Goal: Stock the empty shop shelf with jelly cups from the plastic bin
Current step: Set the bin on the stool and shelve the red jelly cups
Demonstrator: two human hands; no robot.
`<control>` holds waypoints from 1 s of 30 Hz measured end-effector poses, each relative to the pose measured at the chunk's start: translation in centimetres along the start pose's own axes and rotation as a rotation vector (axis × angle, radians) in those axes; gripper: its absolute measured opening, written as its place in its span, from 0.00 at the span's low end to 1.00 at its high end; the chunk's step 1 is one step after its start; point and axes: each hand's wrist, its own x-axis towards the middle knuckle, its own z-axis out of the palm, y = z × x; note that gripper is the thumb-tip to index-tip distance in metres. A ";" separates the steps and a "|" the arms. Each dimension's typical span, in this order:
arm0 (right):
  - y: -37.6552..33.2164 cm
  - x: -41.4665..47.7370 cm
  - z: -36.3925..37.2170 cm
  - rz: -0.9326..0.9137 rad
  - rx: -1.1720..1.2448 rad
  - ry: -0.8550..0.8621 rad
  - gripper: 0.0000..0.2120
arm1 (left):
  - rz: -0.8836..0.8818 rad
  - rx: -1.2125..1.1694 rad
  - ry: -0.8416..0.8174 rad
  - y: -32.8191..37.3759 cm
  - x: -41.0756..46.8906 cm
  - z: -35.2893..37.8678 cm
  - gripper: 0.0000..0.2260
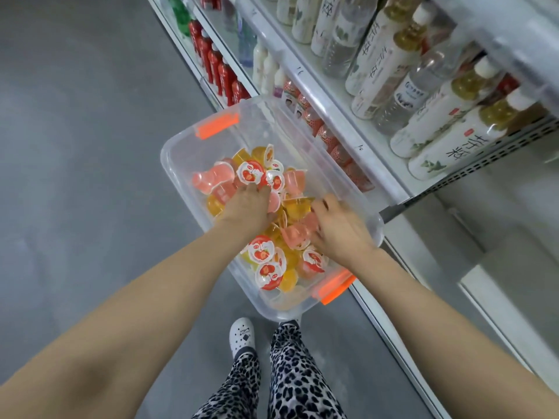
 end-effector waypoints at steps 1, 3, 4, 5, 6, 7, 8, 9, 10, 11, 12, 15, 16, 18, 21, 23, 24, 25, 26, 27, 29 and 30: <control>-0.1 -0.2 0.2 0.021 0.012 -0.013 0.21 | -0.017 0.027 -0.010 0.4 0.3 0.1 0.26; -0.2 -0.4 0.6 0.048 0.032 -0.031 0.22 | -0.046 0.056 0.004 0.8 1.0 0.3 0.24; -0.2 -0.4 0.6 0.054 0.039 -0.030 0.22 | -0.055 0.066 0.018 0.8 1.3 0.4 0.22; -0.1 -0.4 0.6 0.055 0.050 -0.023 0.22 | -0.060 0.071 0.036 0.7 1.5 0.5 0.21; -0.1 -0.3 0.6 0.055 0.065 -0.013 0.22 | -0.059 0.064 0.055 0.6 1.5 0.4 0.21; 0.0 -0.3 0.5 0.054 0.080 -0.004 0.22 | -0.056 0.043 0.075 0.6 1.4 0.2 0.21; 0.0 -0.4 0.4 0.056 0.091 0.001 0.22 | -0.058 0.008 0.099 0.4 1.1 0.0 0.21; 0.0 -0.6 0.2 0.061 0.101 0.006 0.23 | -0.061 -0.037 0.126 0.3 0.6 -0.3 0.21; -0.1 -0.9 0.1 0.068 0.109 0.017 0.23 | -0.066 -0.094 0.158 0.2 0.1 -0.7 0.21; -0.2 -1.1 -0.2 0.075 0.121 0.034 0.23 | -0.076 -0.165 0.185 0.1 -0.4 -1.1 0.21; -0.4 -1.4 -0.5 0.087 0.142 0.055 0.23 | -0.085 -0.246 0.208 0.0 -0.9 -1.4 0.21; -0.7 -2.7 -2.1 0.122 0.244 0.139 0.20 | -0.064 -0.461 0.261 0.0 -2.6 -2.3 0.24; -0.7 -3.3 -2.8 0.129 0.271 0.169 0.20 | -0.024 -0.511 0.264 0.1 -3.1 -2.7 0.26; -0.6 -4.6 -4.2 0.144 0.310 0.227 0.20 | 0.079 -0.557 0.259 0.3 -4.2 -3.4 0.30; 0.1 -7.1 -6.0 0.206 0.352 0.317 0.22 | 0.182 -0.558 0.283 1.1 -5.6 -4.6 0.25; 0.8 -9.0 -7.1 0.270 0.384 0.383 0.24 | 0.237 -0.598 0.310 2.2 -6.5 -5.4 0.20; 1.2 -10.0 -7.7 0.298 0.381 0.409 0.24 | 0.259 -0.618 0.318 2.9 -6.9 -5.7 0.16; 1.6 -11.0 -8.3 0.325 0.366 0.432 0.24 | 0.277 -0.629 0.317 3.7 -7.4 -6.1 0.14; 2.1 -12.0 -8.9 0.353 0.343 0.458 0.23 | 0.307 -0.636 0.319 4.6 -7.7 -6.4 0.13; 2.8 -13.0 -9.5 0.385 0.324 0.483 0.22 | 0.338 -0.634 0.315 5.4 -8.0 -6.7 0.14; 4.2 -15.2 -10.7 0.435 0.285 0.525 0.22 | 0.406 -0.634 0.292 7.4 -8.6 -7.4 0.15; 5.0 -16.4 -11.4 0.446 0.259 0.543 0.22 | 0.437 -0.637 0.277 8.4 -8.8 -7.8 0.15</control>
